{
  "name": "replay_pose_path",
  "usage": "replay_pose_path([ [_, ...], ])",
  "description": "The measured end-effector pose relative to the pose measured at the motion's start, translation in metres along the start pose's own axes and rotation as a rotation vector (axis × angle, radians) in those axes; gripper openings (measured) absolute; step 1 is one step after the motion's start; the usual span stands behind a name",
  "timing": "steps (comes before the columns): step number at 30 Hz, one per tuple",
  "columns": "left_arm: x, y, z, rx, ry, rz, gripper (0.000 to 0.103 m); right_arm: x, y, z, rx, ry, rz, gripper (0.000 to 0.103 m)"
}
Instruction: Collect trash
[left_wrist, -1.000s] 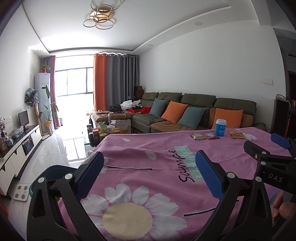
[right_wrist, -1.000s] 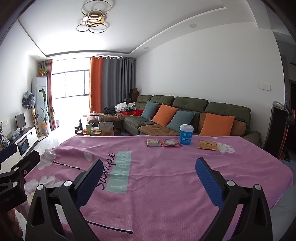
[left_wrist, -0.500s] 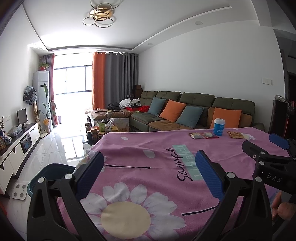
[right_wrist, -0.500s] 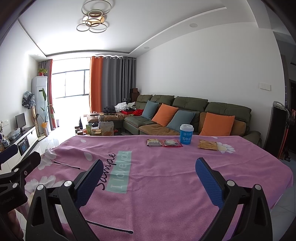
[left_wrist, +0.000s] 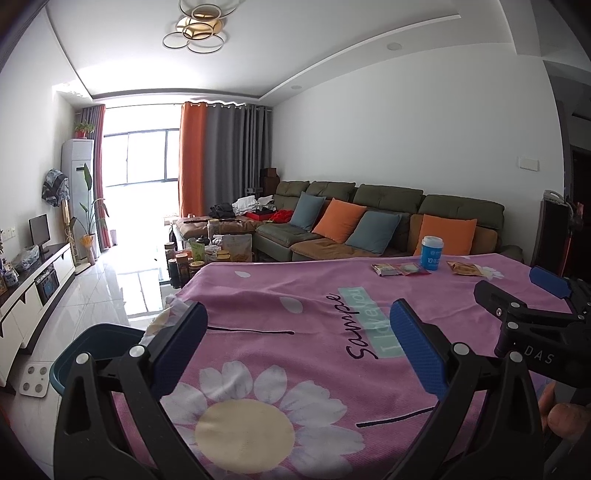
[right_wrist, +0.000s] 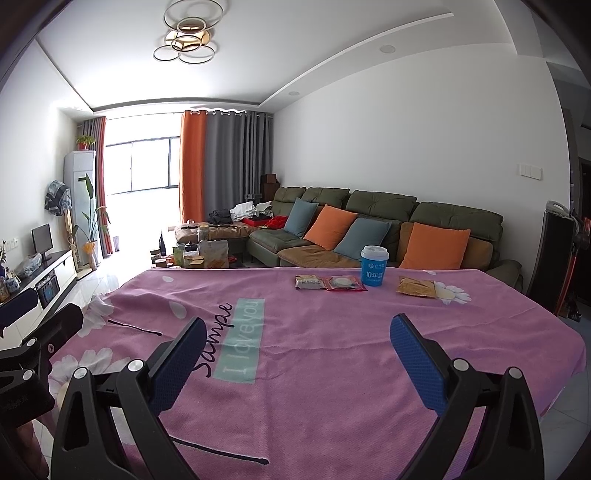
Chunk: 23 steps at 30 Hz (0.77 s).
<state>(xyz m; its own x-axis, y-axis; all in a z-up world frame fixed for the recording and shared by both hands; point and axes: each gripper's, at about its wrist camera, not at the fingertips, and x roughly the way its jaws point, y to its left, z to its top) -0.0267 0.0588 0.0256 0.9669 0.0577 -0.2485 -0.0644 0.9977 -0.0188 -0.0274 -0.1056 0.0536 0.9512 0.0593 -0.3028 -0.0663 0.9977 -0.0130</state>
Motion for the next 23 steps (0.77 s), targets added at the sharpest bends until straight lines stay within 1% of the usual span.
replay_pose_path([
  [11,-0.002,0.002,0.000,-0.012,-0.017,0.010,0.097,-0.001,0.001,-0.001,0.003,-0.003,-0.003,0.096],
  [17,0.001,0.003,0.001,-0.012,-0.008,0.009,0.097,-0.001,-0.002,0.000,0.007,-0.005,-0.011,0.096],
  [22,0.008,0.008,0.007,-0.010,-0.008,0.043,0.097,0.002,-0.008,0.005,0.009,-0.008,-0.028,0.096],
  [23,0.012,0.009,0.008,0.000,-0.003,0.060,0.097,0.004,-0.011,0.007,0.012,-0.007,-0.033,0.096],
])
